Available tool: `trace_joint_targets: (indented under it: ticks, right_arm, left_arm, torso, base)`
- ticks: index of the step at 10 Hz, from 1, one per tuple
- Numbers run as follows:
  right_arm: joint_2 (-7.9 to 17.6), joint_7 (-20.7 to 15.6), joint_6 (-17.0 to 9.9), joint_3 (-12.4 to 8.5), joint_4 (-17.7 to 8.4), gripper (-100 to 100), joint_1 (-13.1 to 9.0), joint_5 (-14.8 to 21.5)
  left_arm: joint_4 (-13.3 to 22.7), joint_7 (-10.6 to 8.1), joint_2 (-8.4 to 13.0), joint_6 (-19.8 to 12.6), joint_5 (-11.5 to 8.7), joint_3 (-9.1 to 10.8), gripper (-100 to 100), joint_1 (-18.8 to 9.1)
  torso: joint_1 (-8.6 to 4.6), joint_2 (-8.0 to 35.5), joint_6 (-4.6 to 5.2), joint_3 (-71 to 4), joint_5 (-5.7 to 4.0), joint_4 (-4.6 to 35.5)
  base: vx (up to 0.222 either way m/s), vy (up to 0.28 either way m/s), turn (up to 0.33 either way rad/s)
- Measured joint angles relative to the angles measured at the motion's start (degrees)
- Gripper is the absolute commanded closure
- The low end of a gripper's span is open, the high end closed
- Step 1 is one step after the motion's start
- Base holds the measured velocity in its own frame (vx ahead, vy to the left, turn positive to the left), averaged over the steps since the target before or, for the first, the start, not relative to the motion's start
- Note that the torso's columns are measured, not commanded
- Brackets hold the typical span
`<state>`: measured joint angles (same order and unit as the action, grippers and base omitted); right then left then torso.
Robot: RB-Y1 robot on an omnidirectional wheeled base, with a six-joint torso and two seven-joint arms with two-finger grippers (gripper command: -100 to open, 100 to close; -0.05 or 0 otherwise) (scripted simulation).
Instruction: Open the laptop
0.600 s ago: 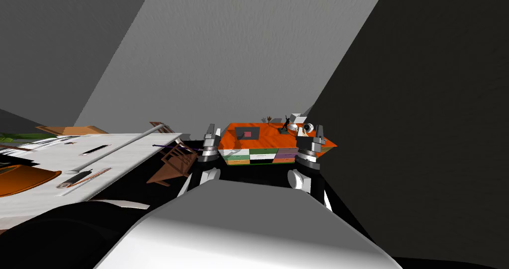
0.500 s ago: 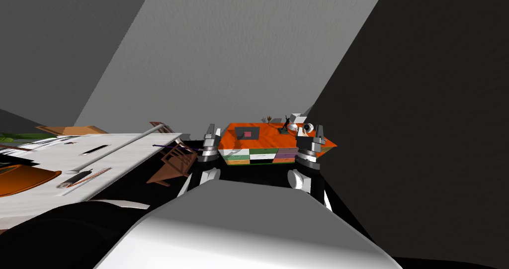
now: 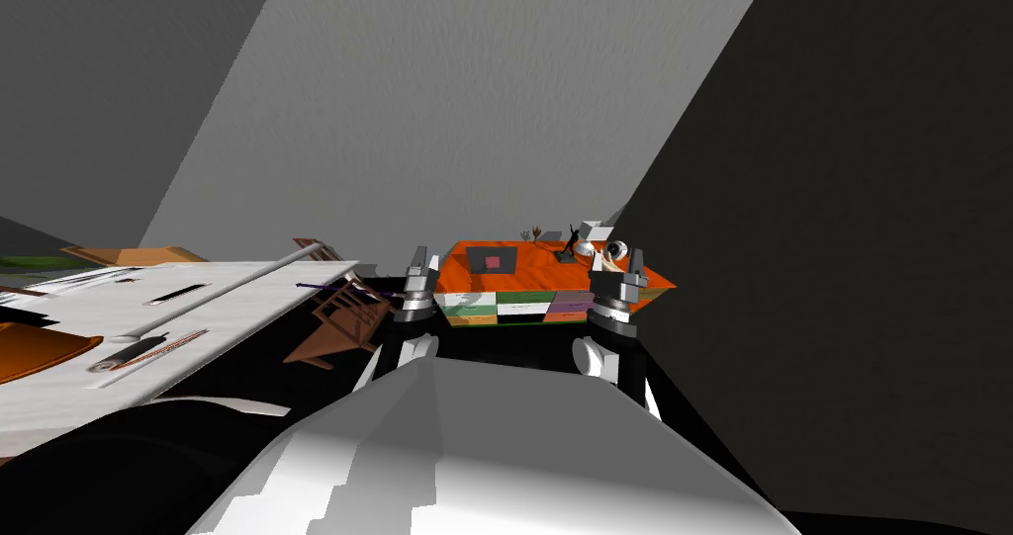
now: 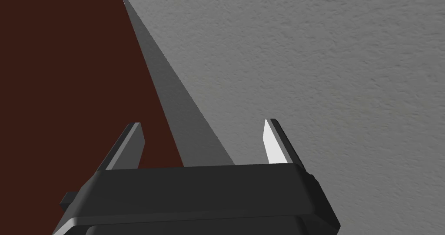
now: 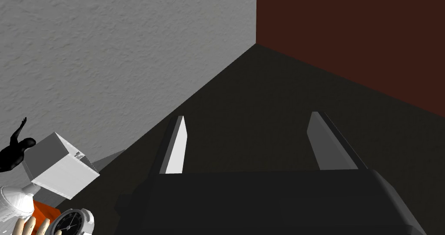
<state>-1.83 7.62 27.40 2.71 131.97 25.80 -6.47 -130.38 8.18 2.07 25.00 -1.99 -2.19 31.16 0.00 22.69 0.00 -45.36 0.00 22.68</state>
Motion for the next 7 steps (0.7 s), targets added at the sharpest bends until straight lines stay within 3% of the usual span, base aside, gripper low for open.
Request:
trace_joint_targets:
  ticks: [3,4,7]
  right_arm:
    - [0.0,0.0,0.0,0.0,0.0,0,0.0,0.0]
    - [0.0,0.0,0.0,0.0,0.0,0,0.0,0.0]
    - [0.0,0.0,0.0,0.0,0.0,0,0.0,0.0]
  left_arm:
    - [0.0,0.0,0.0,0.0,0.0,0.0,0,0.0]
    - [0.0,0.0,0.0,0.0,0.0,0.0,-100,0.0]
    - [0.5,0.26,3.2,-3.1,0.6,1.44,-100,-1.0]
  torso:
    - [0.0,12.7,0.0,-25.4,0.0,12.7]
    - [0.0,16.9,0.0,-33.8,0.0,16.9]
    - [0.04,19.4,0.0,-39.2,0.01,19.5]
  base:
    - [0.0,0.0,0.0]
    - [0.02,0.005,-0.058]
    - [0.047,0.019,-0.104]
